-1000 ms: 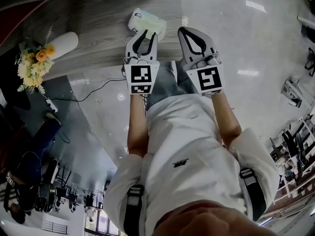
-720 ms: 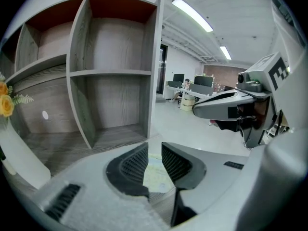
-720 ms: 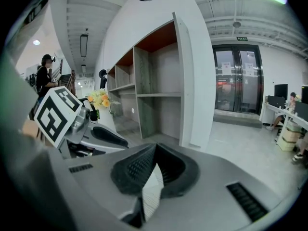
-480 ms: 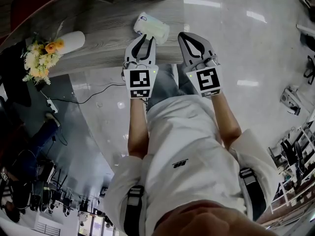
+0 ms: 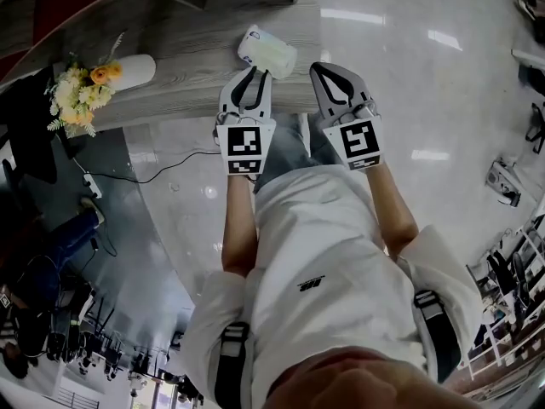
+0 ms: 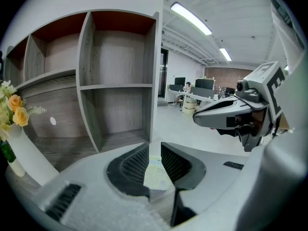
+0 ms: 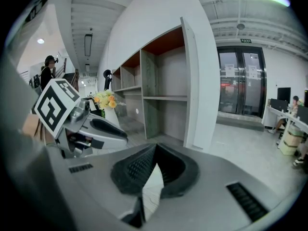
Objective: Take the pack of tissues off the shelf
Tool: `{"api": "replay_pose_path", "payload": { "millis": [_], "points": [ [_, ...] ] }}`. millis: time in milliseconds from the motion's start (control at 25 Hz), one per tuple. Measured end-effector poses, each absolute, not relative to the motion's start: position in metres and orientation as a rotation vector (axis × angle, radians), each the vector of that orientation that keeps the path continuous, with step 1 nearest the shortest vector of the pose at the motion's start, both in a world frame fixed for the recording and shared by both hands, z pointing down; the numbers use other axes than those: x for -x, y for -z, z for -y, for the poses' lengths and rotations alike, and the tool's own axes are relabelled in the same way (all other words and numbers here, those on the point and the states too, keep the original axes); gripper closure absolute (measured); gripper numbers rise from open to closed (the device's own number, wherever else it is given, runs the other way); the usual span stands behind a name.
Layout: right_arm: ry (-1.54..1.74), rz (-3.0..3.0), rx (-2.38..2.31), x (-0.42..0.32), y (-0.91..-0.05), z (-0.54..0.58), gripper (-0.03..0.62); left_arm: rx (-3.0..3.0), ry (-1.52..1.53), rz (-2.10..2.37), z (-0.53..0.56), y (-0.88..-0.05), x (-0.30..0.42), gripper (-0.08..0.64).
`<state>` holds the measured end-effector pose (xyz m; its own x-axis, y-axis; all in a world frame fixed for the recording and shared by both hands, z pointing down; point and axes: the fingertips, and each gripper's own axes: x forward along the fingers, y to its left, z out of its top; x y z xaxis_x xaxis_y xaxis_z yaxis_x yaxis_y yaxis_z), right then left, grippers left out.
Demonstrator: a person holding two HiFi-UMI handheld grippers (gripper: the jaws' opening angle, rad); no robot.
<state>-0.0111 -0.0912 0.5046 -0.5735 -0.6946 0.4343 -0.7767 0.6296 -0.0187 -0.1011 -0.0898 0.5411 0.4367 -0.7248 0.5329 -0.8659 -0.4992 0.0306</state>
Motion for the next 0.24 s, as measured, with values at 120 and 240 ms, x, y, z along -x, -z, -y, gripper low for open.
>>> {"api": "replay_pose_path", "payload": {
  "millis": [120, 240],
  "points": [
    [-0.289, 2.466, -1.168, 0.0126, -0.5016, 0.0879, 0.566, -2.401, -0.671, 1.365, 0.0864, -0.5374, 0.1021, 0.469],
    [-0.289, 2.462, -1.167, 0.0141, -0.4997, 0.0836, 0.567, -2.402, -0.671, 1.359, 0.0818, -0.5353, 0.1033, 0.470]
  ]
}}
